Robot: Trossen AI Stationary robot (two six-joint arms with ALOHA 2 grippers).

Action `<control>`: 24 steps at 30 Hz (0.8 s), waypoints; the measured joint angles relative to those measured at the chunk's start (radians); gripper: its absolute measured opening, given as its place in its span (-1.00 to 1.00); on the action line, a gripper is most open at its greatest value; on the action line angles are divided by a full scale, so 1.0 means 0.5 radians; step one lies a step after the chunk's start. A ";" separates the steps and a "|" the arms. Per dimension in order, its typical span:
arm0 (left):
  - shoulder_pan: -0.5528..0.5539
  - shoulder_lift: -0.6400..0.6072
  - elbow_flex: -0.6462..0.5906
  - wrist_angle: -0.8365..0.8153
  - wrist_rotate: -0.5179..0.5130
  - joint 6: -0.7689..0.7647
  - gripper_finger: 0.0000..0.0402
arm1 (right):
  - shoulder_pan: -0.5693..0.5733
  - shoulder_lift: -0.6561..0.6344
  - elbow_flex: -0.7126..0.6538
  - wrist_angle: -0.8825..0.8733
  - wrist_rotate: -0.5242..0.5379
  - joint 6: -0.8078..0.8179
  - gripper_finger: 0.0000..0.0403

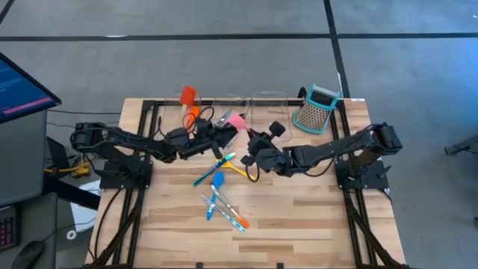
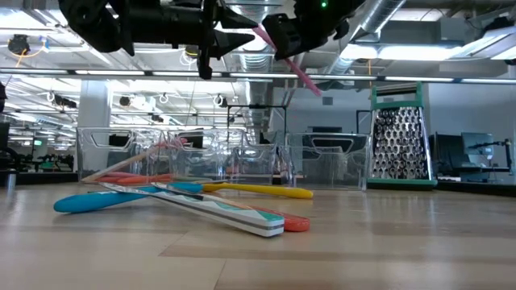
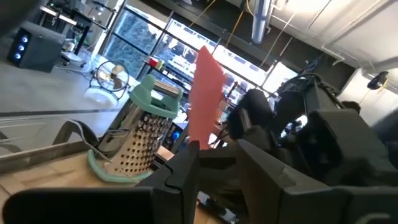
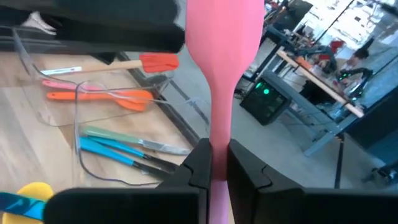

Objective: Pick & Place Kitchen Items
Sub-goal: Put the pink spatula into the left transparent bin

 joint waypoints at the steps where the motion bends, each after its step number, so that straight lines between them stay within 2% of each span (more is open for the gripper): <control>1: 0.000 0.000 0.000 -0.004 0.000 0.000 -0.51 | -0.008 0.000 0.000 0.000 -0.009 0.013 -0.91; 4: 0.000 0.000 0.000 -0.005 0.022 0.001 -0.51 | -0.027 0.000 0.000 -0.002 -0.009 0.044 -0.91; 9: 0.010 0.000 0.000 -0.006 0.019 0.014 -0.51 | -0.038 0.000 0.000 -0.002 -0.156 0.056 -0.91; 12: 0.017 0.012 0.000 0.000 0.015 0.048 -0.51 | -0.040 0.000 0.000 -0.003 -0.174 0.057 -0.91; 20: 0.025 0.138 0.029 0.081 -0.186 0.101 -0.52 | -0.032 0.000 0.000 -0.024 -0.320 0.047 -0.91; 24: 0.033 0.204 0.111 0.083 -0.206 0.152 -0.52 | -0.034 0.000 0.000 -0.050 -0.328 0.062 -0.91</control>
